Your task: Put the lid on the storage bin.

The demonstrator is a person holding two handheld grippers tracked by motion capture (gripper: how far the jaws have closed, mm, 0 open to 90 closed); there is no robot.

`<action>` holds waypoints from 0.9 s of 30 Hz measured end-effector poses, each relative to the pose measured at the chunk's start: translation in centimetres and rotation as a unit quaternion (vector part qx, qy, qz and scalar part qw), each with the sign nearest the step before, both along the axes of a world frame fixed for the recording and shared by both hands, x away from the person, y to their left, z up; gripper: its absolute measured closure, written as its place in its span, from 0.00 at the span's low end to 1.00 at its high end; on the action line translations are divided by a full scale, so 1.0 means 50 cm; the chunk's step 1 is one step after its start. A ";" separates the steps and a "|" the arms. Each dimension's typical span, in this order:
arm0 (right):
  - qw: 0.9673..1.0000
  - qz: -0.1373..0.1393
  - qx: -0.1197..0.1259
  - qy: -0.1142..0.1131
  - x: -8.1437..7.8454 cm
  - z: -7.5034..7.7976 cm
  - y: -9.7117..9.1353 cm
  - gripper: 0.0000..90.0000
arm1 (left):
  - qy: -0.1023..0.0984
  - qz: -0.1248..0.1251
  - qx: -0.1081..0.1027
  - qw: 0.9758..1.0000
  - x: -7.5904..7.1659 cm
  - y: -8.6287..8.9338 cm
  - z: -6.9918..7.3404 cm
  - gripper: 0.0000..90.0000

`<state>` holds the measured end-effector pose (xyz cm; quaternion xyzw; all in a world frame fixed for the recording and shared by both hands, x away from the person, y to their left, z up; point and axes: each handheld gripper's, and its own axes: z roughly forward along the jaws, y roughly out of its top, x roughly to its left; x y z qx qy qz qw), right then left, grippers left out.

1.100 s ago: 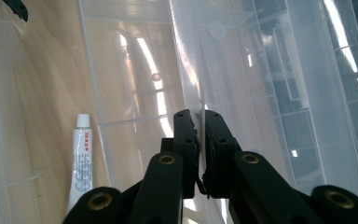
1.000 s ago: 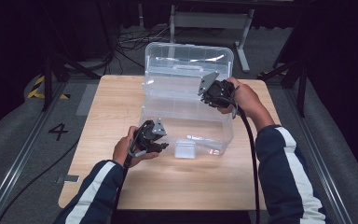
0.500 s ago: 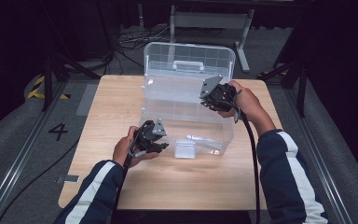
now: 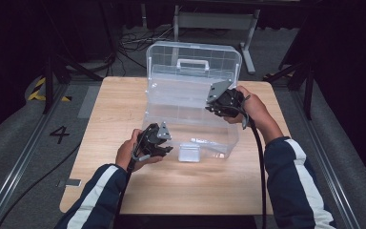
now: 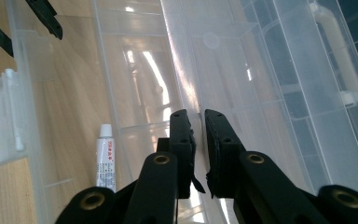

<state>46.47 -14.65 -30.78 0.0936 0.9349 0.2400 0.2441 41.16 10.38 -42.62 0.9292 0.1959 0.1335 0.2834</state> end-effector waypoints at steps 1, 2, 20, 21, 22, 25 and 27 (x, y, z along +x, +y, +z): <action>1.000 -0.002 0.004 0.000 -0.001 -0.001 -0.001 0.91 | 0.000 -0.001 0.000 1.000 0.000 0.000 0.000 0.64; 1.000 -0.004 0.007 -0.002 -0.003 -0.003 -0.001 0.91 | -0.001 0.000 0.000 1.000 0.000 0.000 0.000 0.64; 0.999 -0.005 0.053 0.003 -0.014 -0.017 -0.019 0.89 | 0.004 -0.003 -0.006 1.000 0.001 0.002 0.001 0.65; 0.998 -0.006 0.056 0.002 -0.014 -0.017 -0.020 0.89 | 0.004 -0.004 -0.006 1.000 0.001 0.003 0.001 0.65; 0.998 -0.006 0.058 0.002 -0.014 -0.018 -0.021 0.88 | 0.004 -0.004 -0.006 1.000 0.001 0.003 0.001 0.65; 0.998 -0.008 0.062 0.000 -0.016 -0.020 -0.021 0.88 | 0.003 -0.004 -0.005 1.000 0.001 0.003 0.001 0.65; 0.998 -0.010 0.066 0.000 -0.017 -0.021 -0.022 0.88 | 0.003 -0.004 -0.005 1.000 0.001 0.003 0.001 0.65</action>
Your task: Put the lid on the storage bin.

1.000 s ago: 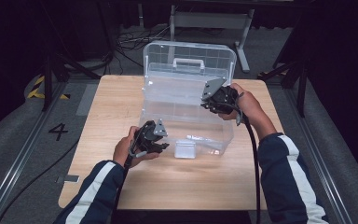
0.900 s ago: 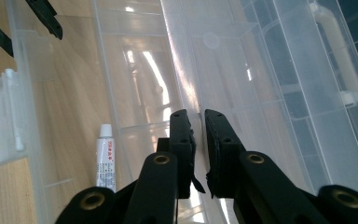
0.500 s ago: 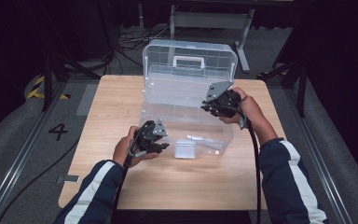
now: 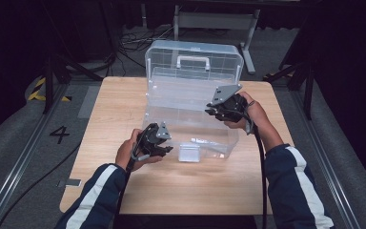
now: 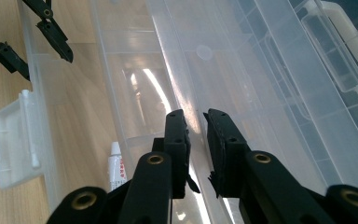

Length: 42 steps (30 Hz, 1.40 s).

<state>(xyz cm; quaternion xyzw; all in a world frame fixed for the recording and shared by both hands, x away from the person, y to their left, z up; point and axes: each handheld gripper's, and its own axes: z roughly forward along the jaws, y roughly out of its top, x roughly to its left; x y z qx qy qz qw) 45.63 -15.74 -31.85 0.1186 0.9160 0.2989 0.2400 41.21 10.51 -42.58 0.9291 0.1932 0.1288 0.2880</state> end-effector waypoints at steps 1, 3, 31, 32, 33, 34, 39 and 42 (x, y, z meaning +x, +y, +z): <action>1.000 0.000 0.002 -0.001 0.000 -0.001 -0.001 0.87 | 0.000 0.000 0.000 1.000 0.000 0.000 0.000 0.65; 1.000 0.000 0.006 -0.001 0.000 -0.002 -0.002 0.87 | -0.001 -0.001 0.000 1.000 0.000 0.000 0.000 0.65; 0.998 -0.001 0.067 -0.005 -0.015 -0.026 -0.019 0.86 | -0.014 -0.021 -0.043 0.999 -0.010 0.004 0.011 0.63; 0.998 -0.003 0.067 -0.006 -0.016 -0.027 -0.019 0.85 | -0.016 -0.023 -0.043 0.999 -0.011 0.005 0.014 0.63; 0.998 -0.004 0.068 -0.006 -0.017 -0.028 -0.019 0.85 | -0.017 -0.026 -0.044 0.999 -0.012 0.006 0.015 0.63; 0.998 -0.003 0.068 -0.006 -0.017 -0.028 -0.019 0.85 | -0.018 -0.027 -0.043 0.999 -0.013 0.006 0.016 0.63; 0.998 -0.003 0.070 -0.006 -0.018 -0.029 -0.019 0.85 | -0.029 -0.027 -0.059 0.997 -0.020 0.016 0.032 0.62; 0.997 -0.003 0.073 -0.005 -0.019 -0.030 -0.021 0.85 | -0.034 -0.028 -0.070 0.997 -0.028 0.030 0.047 0.62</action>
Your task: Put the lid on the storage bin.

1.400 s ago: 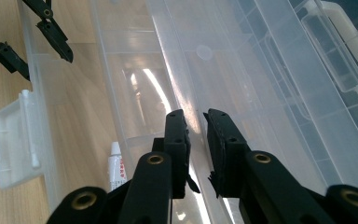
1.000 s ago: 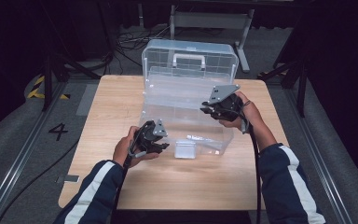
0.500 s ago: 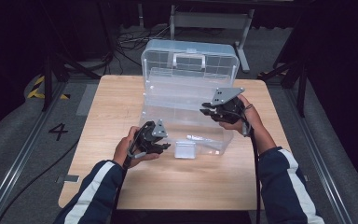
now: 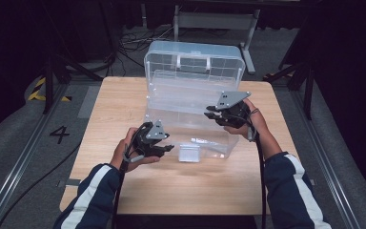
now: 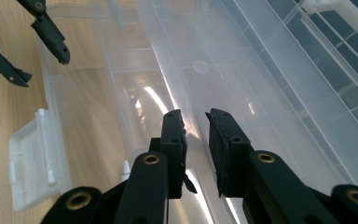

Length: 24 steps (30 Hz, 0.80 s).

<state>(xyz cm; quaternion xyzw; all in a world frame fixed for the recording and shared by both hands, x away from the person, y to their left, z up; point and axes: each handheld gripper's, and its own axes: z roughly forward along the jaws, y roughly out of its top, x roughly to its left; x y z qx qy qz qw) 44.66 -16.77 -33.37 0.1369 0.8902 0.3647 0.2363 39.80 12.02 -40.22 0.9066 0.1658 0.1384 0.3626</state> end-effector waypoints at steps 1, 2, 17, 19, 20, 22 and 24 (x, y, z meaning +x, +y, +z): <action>1.000 0.000 0.001 0.000 0.000 0.000 0.000 0.85 | -0.002 0.000 -0.003 1.000 -0.002 0.003 0.003 0.62; 1.000 -0.001 0.002 0.000 -0.001 -0.001 0.000 0.85 | -0.003 0.002 -0.007 1.000 -0.003 0.007 0.006 0.63; 1.000 -0.001 0.010 0.001 -0.005 -0.006 -0.002 0.84 | -0.032 0.026 -0.054 0.998 -0.012 0.090 0.070 0.74; 1.000 0.000 0.010 0.003 -0.006 -0.007 -0.002 0.84 | -0.038 0.038 -0.057 0.997 -0.010 0.106 0.077 0.74; 1.000 0.000 0.010 0.003 -0.006 -0.007 -0.002 0.84 | -0.038 0.038 -0.057 0.997 -0.010 0.106 0.077 0.74; 1.000 0.002 0.010 0.003 -0.006 -0.008 -0.001 0.84 | -0.038 0.046 -0.072 0.996 -0.008 0.120 0.081 0.74; 1.000 0.001 0.011 0.004 -0.007 -0.008 -0.001 0.84 | -0.040 0.053 -0.081 0.995 -0.005 0.130 0.084 0.75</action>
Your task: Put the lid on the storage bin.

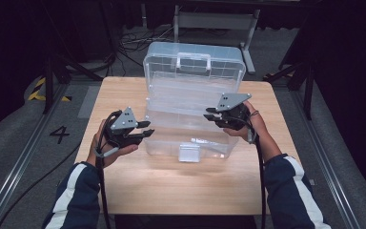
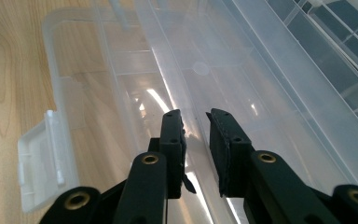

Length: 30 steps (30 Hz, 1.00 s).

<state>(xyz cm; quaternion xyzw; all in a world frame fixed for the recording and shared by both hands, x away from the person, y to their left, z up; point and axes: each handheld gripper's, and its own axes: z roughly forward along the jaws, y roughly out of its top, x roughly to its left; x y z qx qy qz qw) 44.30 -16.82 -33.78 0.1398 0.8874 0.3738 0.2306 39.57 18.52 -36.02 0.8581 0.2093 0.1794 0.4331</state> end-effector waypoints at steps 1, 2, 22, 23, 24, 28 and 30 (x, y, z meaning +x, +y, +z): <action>1.000 0.000 0.000 0.000 0.000 0.000 0.000 0.84 | -0.002 0.003 0.000 1.000 0.001 0.002 0.001 0.75; 1.000 0.000 0.000 0.000 -0.001 0.000 0.000 0.84 | -0.004 0.006 -0.004 1.000 0.003 0.005 0.001 0.74; 1.000 -0.001 -0.001 0.006 -0.002 0.000 0.000 0.84 | -0.026 0.054 -0.092 0.994 0.057 0.051 0.027 0.76; 1.000 -0.002 -0.001 0.006 -0.003 0.000 0.000 0.84 | -0.027 0.058 -0.094 0.994 0.064 0.051 0.027 0.76; 1.000 -0.001 -0.002 0.006 -0.003 -0.001 0.000 0.84 | -0.028 0.060 -0.096 0.993 0.070 0.053 0.027 0.76; 1.000 -0.001 -0.007 0.002 -0.007 -0.002 0.002 0.84 | -0.021 0.082 -0.114 0.990 0.098 0.061 0.028 0.73; 1.000 0.000 -0.007 0.004 -0.008 -0.002 0.002 0.84 | -0.010 0.086 -0.128 0.988 0.114 0.065 0.027 0.76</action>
